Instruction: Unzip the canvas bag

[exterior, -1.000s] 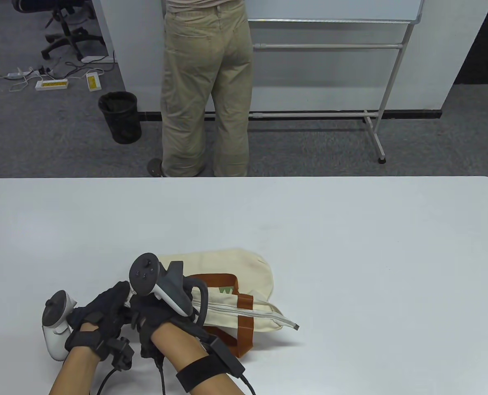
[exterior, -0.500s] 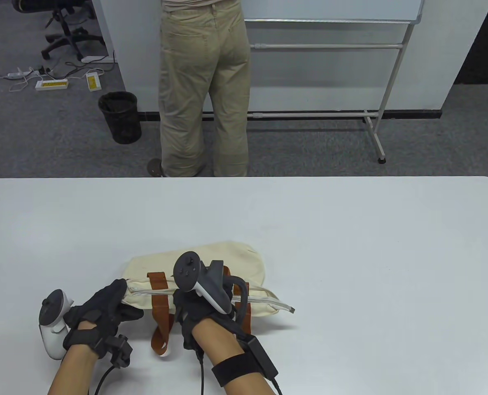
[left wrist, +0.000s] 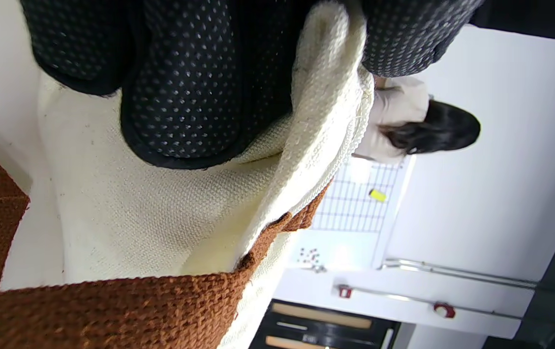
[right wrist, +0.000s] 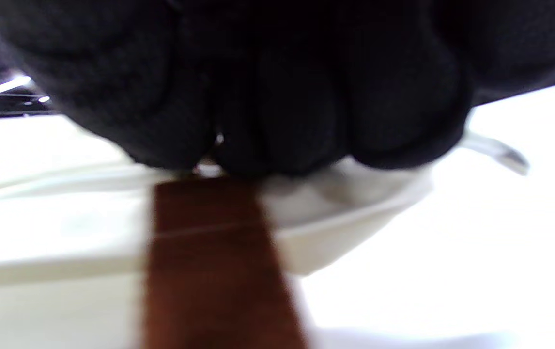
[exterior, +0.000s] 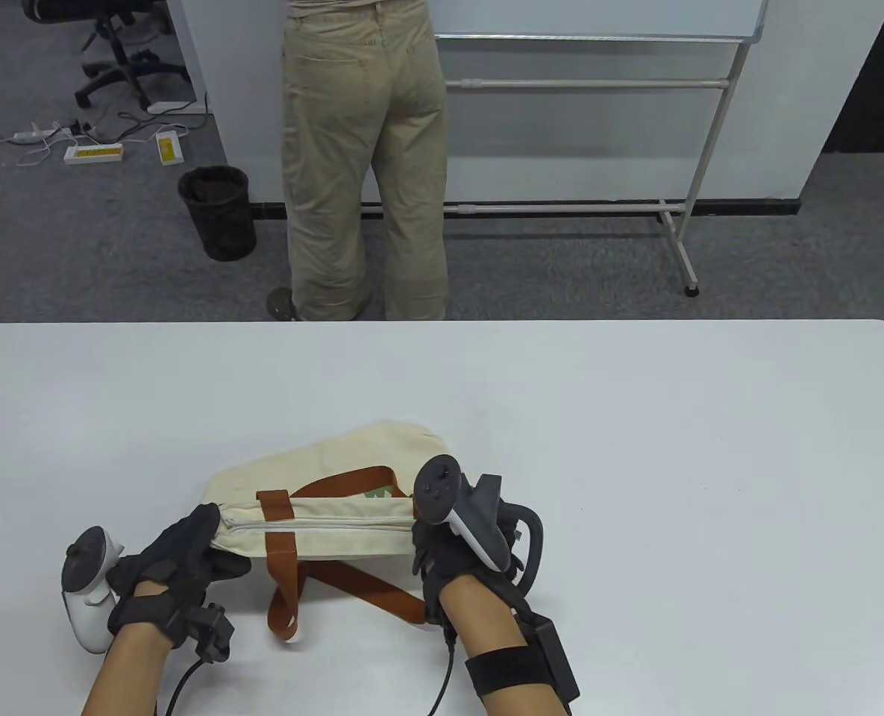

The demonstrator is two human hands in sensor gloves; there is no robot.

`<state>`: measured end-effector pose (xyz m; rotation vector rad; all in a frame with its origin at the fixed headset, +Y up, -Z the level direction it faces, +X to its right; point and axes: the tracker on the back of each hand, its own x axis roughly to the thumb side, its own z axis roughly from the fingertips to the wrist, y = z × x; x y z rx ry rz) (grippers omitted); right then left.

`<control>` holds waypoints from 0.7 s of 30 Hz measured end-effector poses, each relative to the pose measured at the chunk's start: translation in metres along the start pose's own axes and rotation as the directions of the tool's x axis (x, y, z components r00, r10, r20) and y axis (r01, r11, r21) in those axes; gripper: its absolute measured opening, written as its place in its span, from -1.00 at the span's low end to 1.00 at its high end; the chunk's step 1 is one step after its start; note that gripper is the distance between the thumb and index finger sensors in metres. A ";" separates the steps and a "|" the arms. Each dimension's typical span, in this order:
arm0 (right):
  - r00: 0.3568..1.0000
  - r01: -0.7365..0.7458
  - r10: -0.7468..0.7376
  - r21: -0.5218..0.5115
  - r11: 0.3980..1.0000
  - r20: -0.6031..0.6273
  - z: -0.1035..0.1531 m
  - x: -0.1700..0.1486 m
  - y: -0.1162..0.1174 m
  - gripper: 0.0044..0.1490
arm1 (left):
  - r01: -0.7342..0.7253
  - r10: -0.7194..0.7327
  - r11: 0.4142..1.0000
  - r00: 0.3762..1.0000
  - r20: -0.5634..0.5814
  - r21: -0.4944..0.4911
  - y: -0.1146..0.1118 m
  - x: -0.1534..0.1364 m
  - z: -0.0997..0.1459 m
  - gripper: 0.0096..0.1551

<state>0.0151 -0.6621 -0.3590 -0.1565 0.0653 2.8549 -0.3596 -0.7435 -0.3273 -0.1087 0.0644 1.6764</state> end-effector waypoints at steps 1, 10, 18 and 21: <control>1.000 0.002 -0.002 -0.004 1.000 -0.014 -0.001 -0.006 -0.002 -0.50 | 0.001 -0.001 1.000 1.000 0.001 0.001 0.000 0.000 0.000 -0.46; 0.992 -0.002 -0.003 -0.040 0.999 -0.124 0.000 -0.063 -0.023 -0.50 | -0.001 0.001 1.000 1.000 0.000 0.017 0.002 0.001 0.001 -0.46; 0.980 0.066 -0.064 0.004 0.998 -0.191 0.003 -0.101 -0.028 -0.50 | 0.012 -0.012 1.000 1.000 0.001 0.011 -0.008 0.001 0.002 -0.46; 0.981 0.088 -0.088 -0.008 0.996 -0.170 0.004 -0.100 -0.028 -0.47 | -0.009 0.009 1.000 1.000 -0.003 0.019 -0.010 0.000 0.001 -0.47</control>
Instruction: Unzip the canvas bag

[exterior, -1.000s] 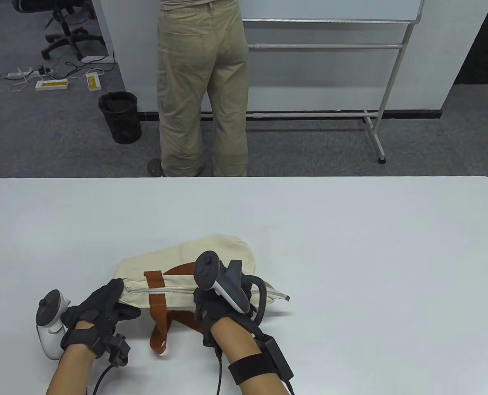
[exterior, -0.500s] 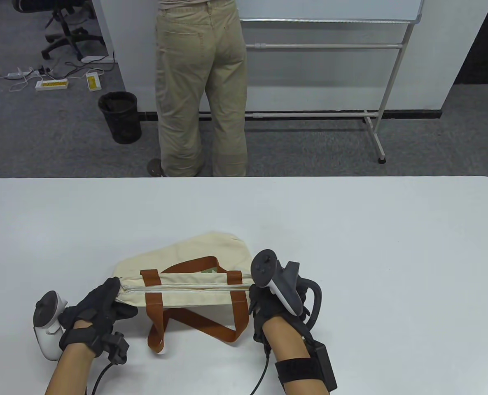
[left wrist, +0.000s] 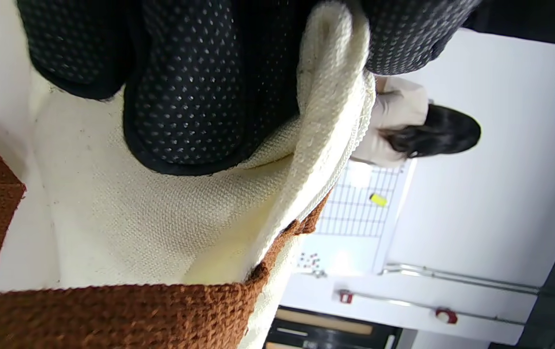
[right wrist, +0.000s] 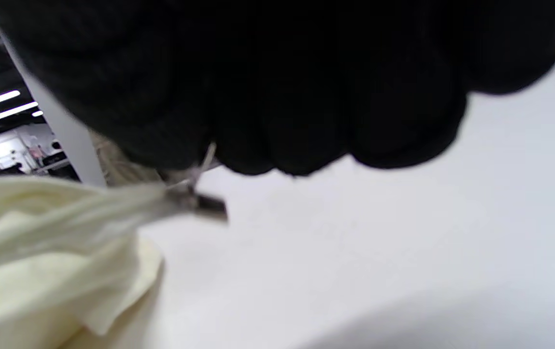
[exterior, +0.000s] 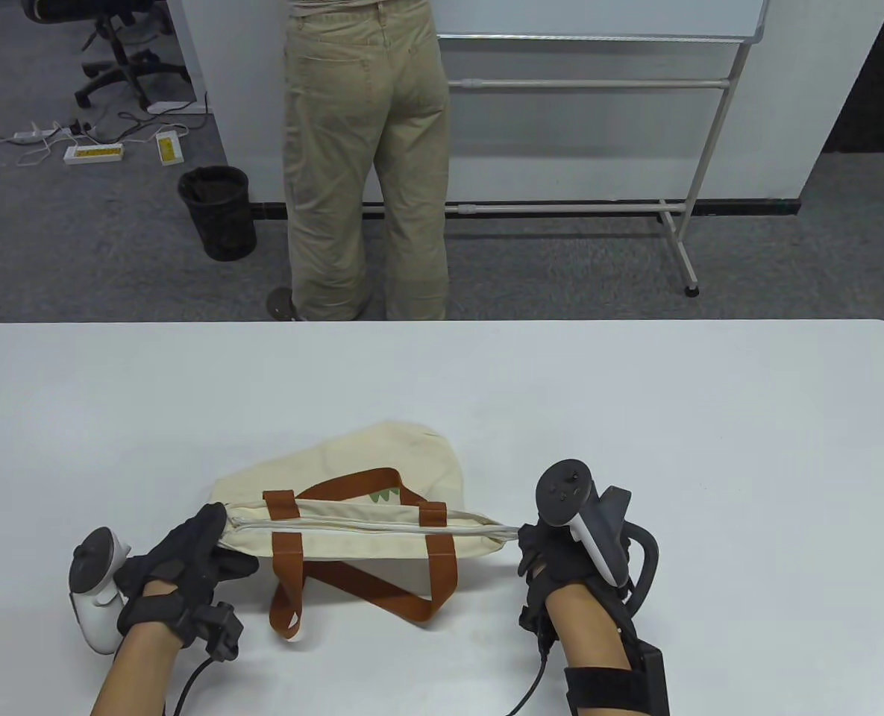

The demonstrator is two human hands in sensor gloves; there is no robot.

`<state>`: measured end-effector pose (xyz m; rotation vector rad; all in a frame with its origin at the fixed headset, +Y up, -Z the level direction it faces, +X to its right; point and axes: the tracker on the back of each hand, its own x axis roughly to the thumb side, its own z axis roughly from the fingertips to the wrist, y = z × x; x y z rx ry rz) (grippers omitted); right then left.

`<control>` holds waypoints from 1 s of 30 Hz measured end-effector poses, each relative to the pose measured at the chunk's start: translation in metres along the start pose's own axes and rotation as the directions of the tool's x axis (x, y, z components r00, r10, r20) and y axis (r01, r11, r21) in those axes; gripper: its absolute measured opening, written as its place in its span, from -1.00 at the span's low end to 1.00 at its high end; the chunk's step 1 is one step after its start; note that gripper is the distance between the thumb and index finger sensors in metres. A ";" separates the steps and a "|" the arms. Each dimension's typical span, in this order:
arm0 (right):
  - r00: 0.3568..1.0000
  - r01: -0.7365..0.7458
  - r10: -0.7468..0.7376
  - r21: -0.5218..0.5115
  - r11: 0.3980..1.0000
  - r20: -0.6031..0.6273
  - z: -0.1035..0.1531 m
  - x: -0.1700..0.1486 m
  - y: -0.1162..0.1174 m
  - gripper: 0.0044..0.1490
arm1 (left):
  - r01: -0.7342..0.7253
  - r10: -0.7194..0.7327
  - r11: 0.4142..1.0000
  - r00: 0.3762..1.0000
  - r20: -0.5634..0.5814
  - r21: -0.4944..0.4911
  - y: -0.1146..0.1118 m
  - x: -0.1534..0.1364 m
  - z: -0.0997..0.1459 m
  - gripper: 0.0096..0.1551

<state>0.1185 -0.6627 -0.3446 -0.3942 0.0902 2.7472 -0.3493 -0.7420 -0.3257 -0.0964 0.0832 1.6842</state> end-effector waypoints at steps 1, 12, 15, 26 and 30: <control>1.000 0.029 -0.029 -0.003 1.000 0.011 0.001 0.001 -0.001 -0.38 | -0.001 0.001 1.000 1.000 -0.001 0.001 0.000 0.000 0.000 -0.47; 0.927 0.195 -0.246 0.197 0.961 0.282 0.002 0.047 0.009 0.22 | 0.004 -0.004 1.000 1.000 0.010 0.030 0.006 0.000 0.001 -0.46; 0.899 0.159 -0.275 0.328 0.931 0.342 -0.006 0.059 0.031 0.27 | 0.012 -0.012 0.999 1.000 0.018 0.039 0.006 0.000 0.001 -0.47; 0.924 -0.040 -0.096 0.342 0.939 0.371 -0.014 0.081 0.069 -0.29 | 0.020 -0.021 0.999 1.000 0.022 0.028 0.006 -0.001 0.000 -0.46; 0.940 0.023 -0.099 0.229 0.973 0.326 -0.017 0.084 0.065 -0.39 | 0.089 -0.091 0.995 0.995 0.041 0.053 0.008 0.003 0.001 -0.46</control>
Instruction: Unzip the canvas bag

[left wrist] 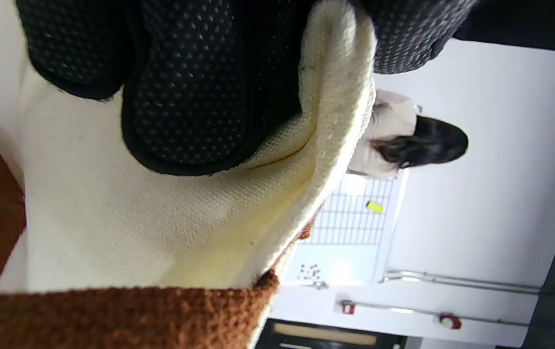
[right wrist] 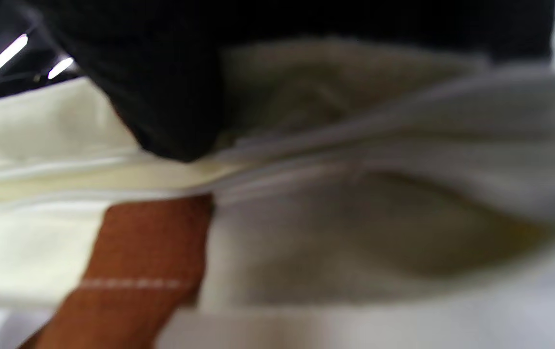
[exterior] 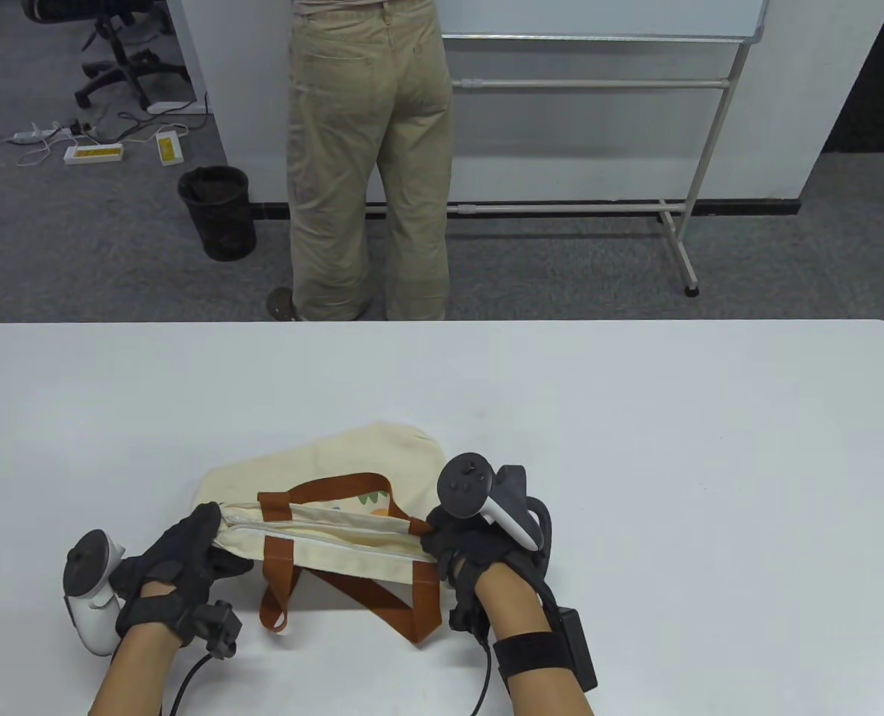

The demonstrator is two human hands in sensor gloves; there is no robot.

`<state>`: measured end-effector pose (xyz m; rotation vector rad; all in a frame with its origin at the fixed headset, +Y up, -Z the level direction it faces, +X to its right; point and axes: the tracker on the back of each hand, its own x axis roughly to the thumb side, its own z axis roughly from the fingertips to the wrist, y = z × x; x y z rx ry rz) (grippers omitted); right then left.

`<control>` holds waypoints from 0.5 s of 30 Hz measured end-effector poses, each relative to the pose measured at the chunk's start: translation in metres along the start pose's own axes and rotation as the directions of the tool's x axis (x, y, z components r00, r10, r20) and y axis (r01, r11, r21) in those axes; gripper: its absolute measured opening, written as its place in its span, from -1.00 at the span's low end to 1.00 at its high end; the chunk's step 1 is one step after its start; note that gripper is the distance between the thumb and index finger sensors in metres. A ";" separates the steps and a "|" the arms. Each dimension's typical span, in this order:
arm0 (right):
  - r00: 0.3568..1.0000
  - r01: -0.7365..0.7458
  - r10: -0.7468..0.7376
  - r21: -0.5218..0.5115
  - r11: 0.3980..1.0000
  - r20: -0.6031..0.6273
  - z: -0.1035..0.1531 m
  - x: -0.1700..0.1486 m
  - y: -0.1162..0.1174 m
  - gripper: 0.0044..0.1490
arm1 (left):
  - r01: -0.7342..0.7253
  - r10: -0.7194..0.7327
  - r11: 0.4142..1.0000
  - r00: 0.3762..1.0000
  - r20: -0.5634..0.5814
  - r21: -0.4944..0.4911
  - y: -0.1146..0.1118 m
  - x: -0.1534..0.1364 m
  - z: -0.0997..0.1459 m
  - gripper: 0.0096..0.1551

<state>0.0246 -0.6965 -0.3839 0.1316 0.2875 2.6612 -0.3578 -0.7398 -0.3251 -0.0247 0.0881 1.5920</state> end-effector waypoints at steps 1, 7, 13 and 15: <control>1.000 0.010 -0.011 -0.023 1.000 -0.010 0.000 0.001 -0.002 -0.40 | 0.026 -0.026 1.000 1.000 0.008 0.006 0.000 0.002 0.000 -0.46; 0.998 0.037 -0.051 -0.266 0.963 -0.046 0.005 0.015 -0.020 -0.41 | 0.165 -0.171 0.984 0.981 0.088 0.064 0.001 0.015 0.004 -0.46; 0.994 0.100 -0.105 -0.489 0.867 0.017 0.016 0.029 -0.034 -0.41 | 0.371 -0.416 0.899 0.890 0.187 0.231 -0.001 0.032 0.011 -0.46; 0.988 0.151 -0.146 -0.539 0.828 0.053 0.020 0.029 -0.036 -0.41 | 0.429 -0.484 0.865 0.851 0.203 0.260 -0.001 0.036 0.013 -0.47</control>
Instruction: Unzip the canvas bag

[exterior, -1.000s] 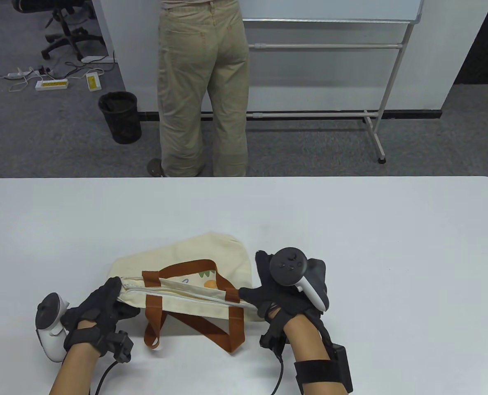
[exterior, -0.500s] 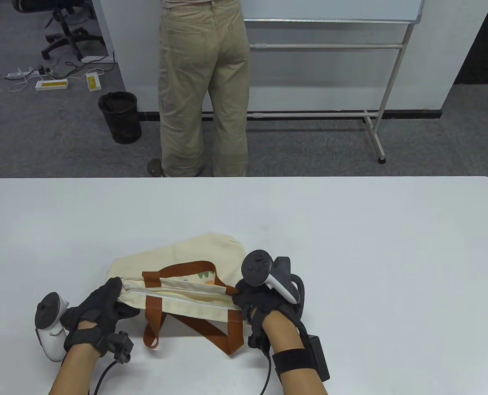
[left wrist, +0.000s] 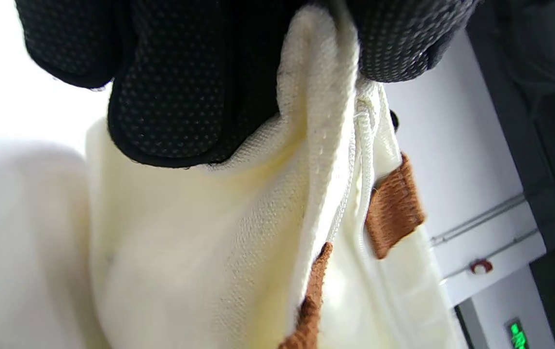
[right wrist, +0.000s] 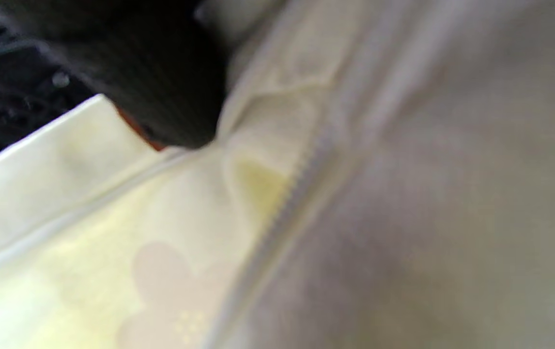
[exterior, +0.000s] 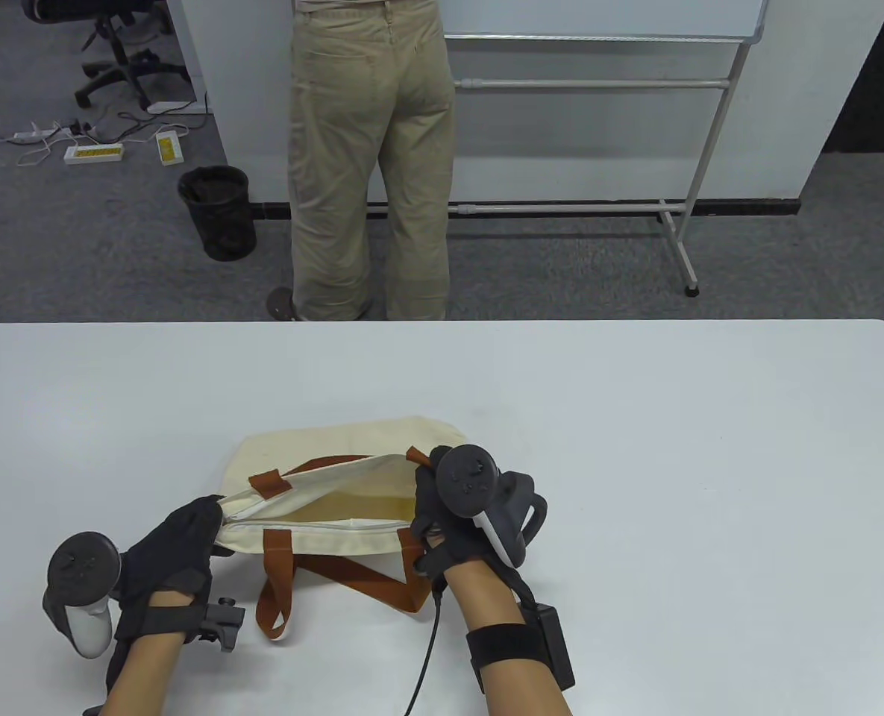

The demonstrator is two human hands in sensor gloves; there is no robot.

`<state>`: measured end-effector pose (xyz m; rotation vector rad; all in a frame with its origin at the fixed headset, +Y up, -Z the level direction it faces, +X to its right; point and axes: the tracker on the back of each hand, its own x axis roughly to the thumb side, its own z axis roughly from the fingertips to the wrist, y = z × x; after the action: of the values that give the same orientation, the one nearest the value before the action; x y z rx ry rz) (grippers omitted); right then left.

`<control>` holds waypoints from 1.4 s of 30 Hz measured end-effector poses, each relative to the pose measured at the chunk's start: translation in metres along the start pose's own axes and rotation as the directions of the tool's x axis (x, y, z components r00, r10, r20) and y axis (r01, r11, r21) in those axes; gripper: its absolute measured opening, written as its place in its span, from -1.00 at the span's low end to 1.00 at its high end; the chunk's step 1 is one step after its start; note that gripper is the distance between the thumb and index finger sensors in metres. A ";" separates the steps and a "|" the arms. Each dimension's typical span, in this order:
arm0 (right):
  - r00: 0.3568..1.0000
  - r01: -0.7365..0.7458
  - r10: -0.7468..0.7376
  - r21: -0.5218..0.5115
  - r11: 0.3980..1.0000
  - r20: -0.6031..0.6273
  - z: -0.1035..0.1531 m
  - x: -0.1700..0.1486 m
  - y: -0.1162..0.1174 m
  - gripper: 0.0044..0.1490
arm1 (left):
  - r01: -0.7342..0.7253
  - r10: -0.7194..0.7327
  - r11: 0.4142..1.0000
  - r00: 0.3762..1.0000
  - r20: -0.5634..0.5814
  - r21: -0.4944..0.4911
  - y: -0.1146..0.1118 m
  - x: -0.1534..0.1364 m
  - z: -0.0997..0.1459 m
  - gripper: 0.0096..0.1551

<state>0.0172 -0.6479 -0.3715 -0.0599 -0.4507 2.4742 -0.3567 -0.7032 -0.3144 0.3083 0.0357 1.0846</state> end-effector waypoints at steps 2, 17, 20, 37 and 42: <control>0.997 0.068 -0.067 -0.047 0.997 0.021 0.002 -0.001 -0.003 -0.41 | 0.065 -0.066 0.998 0.997 0.027 0.004 0.000 0.003 0.000 -0.47; 0.970 0.080 -0.087 0.041 0.996 0.227 0.021 -0.037 0.013 -0.40 | 0.664 -0.648 0.747 0.731 0.213 -0.007 -0.021 0.016 0.001 -0.52; 0.977 -0.022 -0.009 0.139 0.990 0.212 0.026 -0.048 0.020 -0.40 | 0.700 -0.679 0.713 0.706 0.201 -0.048 -0.025 0.010 -0.001 -0.52; 0.995 -0.104 0.095 0.522 0.847 0.044 0.065 -0.091 0.050 -0.16 | 0.785 -0.739 0.513 0.610 0.287 -0.347 -0.057 -0.019 0.005 -0.49; 0.999 -0.021 0.037 0.575 0.818 -0.015 0.069 -0.102 0.055 -0.07 | 0.713 -0.710 0.506 0.664 0.234 -0.487 -0.060 -0.034 0.006 -0.32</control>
<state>0.0580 -0.7699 -0.3311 0.1514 0.3309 2.5307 -0.3202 -0.7602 -0.3288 -0.2350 -0.1444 0.2090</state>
